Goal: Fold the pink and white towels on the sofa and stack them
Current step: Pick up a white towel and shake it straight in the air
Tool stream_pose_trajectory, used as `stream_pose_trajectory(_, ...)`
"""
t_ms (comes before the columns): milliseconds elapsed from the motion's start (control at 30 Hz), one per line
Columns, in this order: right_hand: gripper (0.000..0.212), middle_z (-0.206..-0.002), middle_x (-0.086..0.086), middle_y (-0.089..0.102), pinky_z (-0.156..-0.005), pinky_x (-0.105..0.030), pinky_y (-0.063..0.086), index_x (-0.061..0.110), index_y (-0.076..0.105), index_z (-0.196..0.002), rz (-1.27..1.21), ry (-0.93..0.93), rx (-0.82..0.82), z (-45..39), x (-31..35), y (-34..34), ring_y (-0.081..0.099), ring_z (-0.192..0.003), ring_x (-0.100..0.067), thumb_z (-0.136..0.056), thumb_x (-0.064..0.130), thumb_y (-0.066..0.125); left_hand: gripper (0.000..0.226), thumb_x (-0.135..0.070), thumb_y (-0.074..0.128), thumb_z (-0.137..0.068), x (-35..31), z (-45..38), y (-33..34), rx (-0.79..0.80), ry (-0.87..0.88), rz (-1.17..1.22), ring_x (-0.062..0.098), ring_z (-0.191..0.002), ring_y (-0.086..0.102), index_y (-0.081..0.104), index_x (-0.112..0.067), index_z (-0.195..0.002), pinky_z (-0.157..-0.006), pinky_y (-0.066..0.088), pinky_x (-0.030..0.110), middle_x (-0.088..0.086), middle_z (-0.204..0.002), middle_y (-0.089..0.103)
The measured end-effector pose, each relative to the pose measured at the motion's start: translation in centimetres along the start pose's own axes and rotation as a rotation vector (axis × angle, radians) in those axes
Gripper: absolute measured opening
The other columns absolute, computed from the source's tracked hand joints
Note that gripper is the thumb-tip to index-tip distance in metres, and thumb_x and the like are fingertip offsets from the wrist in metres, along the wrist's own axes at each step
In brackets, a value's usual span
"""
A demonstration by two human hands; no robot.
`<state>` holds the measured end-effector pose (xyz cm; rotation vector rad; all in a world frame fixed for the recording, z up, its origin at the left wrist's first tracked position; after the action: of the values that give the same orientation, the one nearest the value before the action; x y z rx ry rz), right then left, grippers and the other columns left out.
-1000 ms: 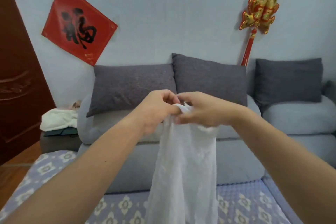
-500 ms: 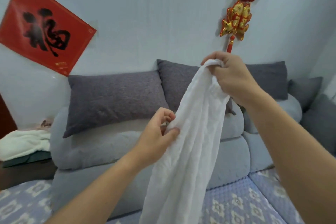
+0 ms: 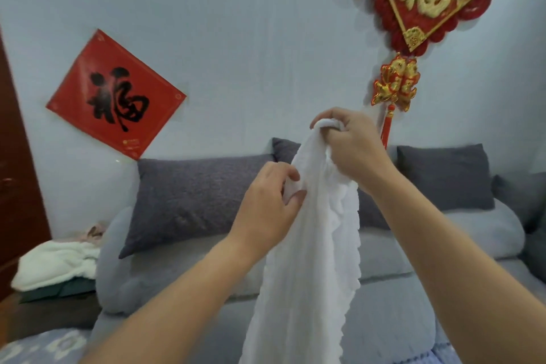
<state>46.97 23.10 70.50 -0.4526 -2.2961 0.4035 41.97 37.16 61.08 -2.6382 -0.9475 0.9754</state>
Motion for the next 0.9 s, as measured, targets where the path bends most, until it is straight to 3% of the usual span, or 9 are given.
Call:
stream_pose_trajectory(100, 0.033, -0.081, 0.01, 0.07, -0.072, -0.031, 0.054, 0.024, 0.073, -0.086, 0.061, -0.029, 0.055, 0.3, 0.7, 0.5, 0.063, -0.079, -0.007, -0.088, 0.004, 0.047, 0.025, -0.003, 0.065, -0.084, -0.7, -0.4, -1.1, -0.053, 0.089, -0.063, 0.003, -0.071, 0.048, 0.051, -0.021, -0.092, -0.063, 0.038, 0.024, -0.015, -0.082, 0.047)
stream_pose_trajectory(167, 0.033, -0.082, 0.007, 0.071, -0.075, -0.035, 0.055, 0.024, 0.073, -0.085, 0.068, -0.034, 0.06, 0.3, 0.7, 0.2, 0.064, -0.08, -0.01, -0.087, 0.003, 0.047, 0.029, 0.006, 0.059, -0.085, -1.4, 0.4, -1.3, -0.022, 0.248, -0.142, 0.005, -0.071, 0.049, 0.053, -0.019, -0.099, -0.064, 0.041, 0.026, -0.01, -0.09, 0.052)
stream_pose_trajectory(233, 0.034, -0.082, 0.003, 0.072, -0.075, -0.036, 0.055, 0.023, 0.073, -0.082, 0.037, -0.019, 0.054, 0.3, 0.4, -0.2, 0.065, -0.079, -0.011, -0.086, 0.001, 0.047, 0.035, 0.009, 0.06, -0.085, -0.6, 1.2, -1.3, 0.021, 0.315, -0.261, 0.021, -0.071, 0.057, 0.054, -0.018, -0.106, -0.062, 0.05, 0.037, -0.005, -0.104, 0.057)
stream_pose_trajectory(300, 0.035, -0.083, 0.0, 0.072, -0.071, -0.033, 0.053, 0.022, 0.073, -0.081, 0.014, -0.008, 0.075, 0.4, 0.1, 0.0, 0.064, -0.075, -0.01, -0.086, 0.0, 0.047, 0.033, 0.01, 0.061, -0.083, 1.1, 1.6, -1.2, 0.059, 0.289, -0.37, 0.025, -0.066, 0.055, 0.056, -0.016, -0.103, -0.056, 0.05, 0.041, -0.004, -0.108, 0.054)
stream_pose_trajectory(433, 0.033, -0.084, 0.0, 0.072, -0.069, -0.031, 0.055, 0.019, 0.074, -0.085, -0.002, 0.008, 0.081, 0.5, -0.2, 0.5, 0.064, -0.075, -0.008, -0.088, 0.001, 0.047, 0.031, 0.012, 0.055, -0.077, 6.0, 2.4, -0.6, 0.155, 0.046, -0.251, 0.005, -0.07, 0.051, 0.064, -0.017, -0.079, -0.063, 0.043, 0.027, -0.008, -0.088, 0.053)
stream_pose_trajectory(567, 0.034, -0.082, 0.001, 0.072, -0.066, -0.027, 0.052, 0.019, 0.074, -0.084, -0.051, 0.056, 0.066, 0.5, -1.1, 1.1, 0.06, -0.065, 0.001, -0.088, 0.0, 0.046, 0.013, -0.007, 0.063, -0.083, 7.6, 4.2, -0.4, 0.093, -0.058, -0.204, 0.004, -0.068, 0.051, 0.063, -0.017, -0.075, -0.065, 0.04, 0.022, -0.012, -0.076, 0.055)
stream_pose_trajectory(733, 0.033, -0.082, 0.008, 0.07, -0.073, -0.028, 0.056, 0.02, 0.074, -0.088, -0.017, 0.087, 0.041, 0.3, -1.3, 0.9, 0.062, -0.07, 0.002, -0.092, 0.002, 0.046, 0.026, 0.008, 0.057, -0.084, 6.2, 6.1, 1.0, 0.173, 0.13, -0.327, 0.022, -0.07, 0.051, 0.054, -0.016, -0.094, -0.06, 0.049, 0.041, -0.01, -0.098, 0.049)
stream_pose_trajectory(800, 0.032, -0.083, 0.011, 0.068, -0.079, -0.033, 0.057, 0.02, 0.074, -0.091, -0.001, 0.094, 0.016, 0.2, -1.4, 0.2, 0.062, -0.076, -0.004, -0.094, 0.004, 0.047, 0.028, 0.005, 0.054, -0.085, 6.6, 7.0, 1.5, 0.225, 0.129, -0.361, 0.026, -0.075, 0.053, 0.051, -0.02, -0.097, -0.063, 0.052, 0.04, -0.013, -0.107, 0.048)
stream_pose_trajectory(900, 0.031, -0.083, 0.01, 0.067, -0.08, -0.035, 0.057, 0.02, 0.074, -0.092, 0.01, 0.112, 0.019, 0.5, -1.8, 0.2, 0.061, -0.076, -0.005, -0.094, 0.003, 0.048, 0.037, 0.007, 0.049, -0.08, 7.8, 7.2, 1.7, 0.245, 0.014, -0.216, 0.015, -0.088, 0.055, 0.057, -0.025, -0.095, -0.07, 0.05, 0.03, -0.017, -0.11, 0.049)
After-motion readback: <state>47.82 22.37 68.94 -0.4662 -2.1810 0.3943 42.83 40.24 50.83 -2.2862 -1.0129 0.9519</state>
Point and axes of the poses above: each hand's wrist, its own z-axis away from the middle knuckle, its own y-axis out of the palm, x = y × z, the point moved 10 cm from there along -z, towards the middle knuckle
